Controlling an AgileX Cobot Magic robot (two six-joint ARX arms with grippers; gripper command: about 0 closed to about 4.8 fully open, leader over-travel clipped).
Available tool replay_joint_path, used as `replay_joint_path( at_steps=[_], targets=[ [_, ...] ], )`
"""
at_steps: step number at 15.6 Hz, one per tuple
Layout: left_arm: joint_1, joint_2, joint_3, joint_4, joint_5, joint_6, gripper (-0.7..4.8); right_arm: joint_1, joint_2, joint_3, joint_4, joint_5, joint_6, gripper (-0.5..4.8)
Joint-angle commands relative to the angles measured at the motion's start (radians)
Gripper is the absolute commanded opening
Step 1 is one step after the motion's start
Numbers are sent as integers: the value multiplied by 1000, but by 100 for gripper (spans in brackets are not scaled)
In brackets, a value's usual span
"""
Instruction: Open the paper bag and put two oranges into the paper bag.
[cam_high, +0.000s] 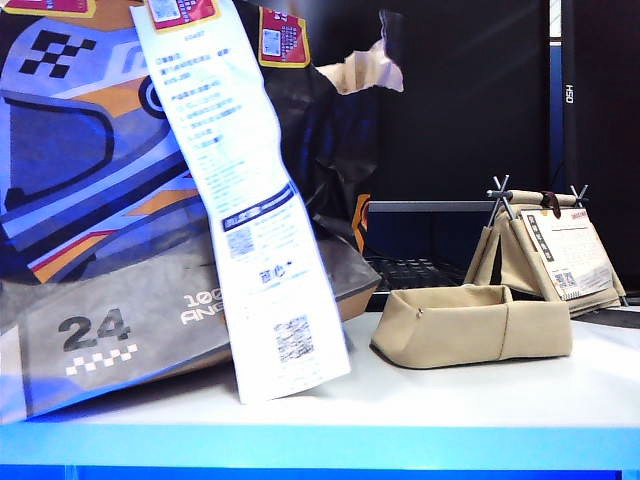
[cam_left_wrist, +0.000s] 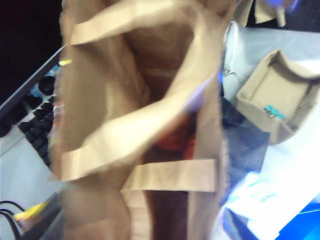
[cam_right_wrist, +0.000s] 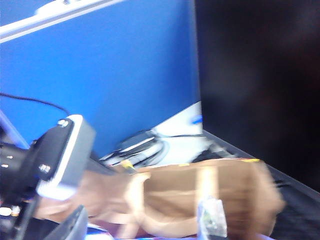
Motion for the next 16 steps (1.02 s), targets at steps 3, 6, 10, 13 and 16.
replay_joint_path(
  at_steps=[3, 6, 10, 13, 16],
  targets=[
    [55, -116, 4, 95, -84, 43, 228, 1, -255, 4, -39, 325, -229, 196],
    [164, -310, 3, 261, 18, -27, 114, 2, -502, -13, -143, 471, -199, 177],
    [228, -550, -55, 317, -107, 2, 44, 2, -865, -217, -142, 683, -182, 69],
    [228, -825, -378, 520, -224, 42, 11, 4, -1138, -488, -122, 737, -181, 31],
    [228, -1202, -816, 649, -206, -141, -5, 5, -1331, -800, -80, 682, -39, 8]
  ],
)
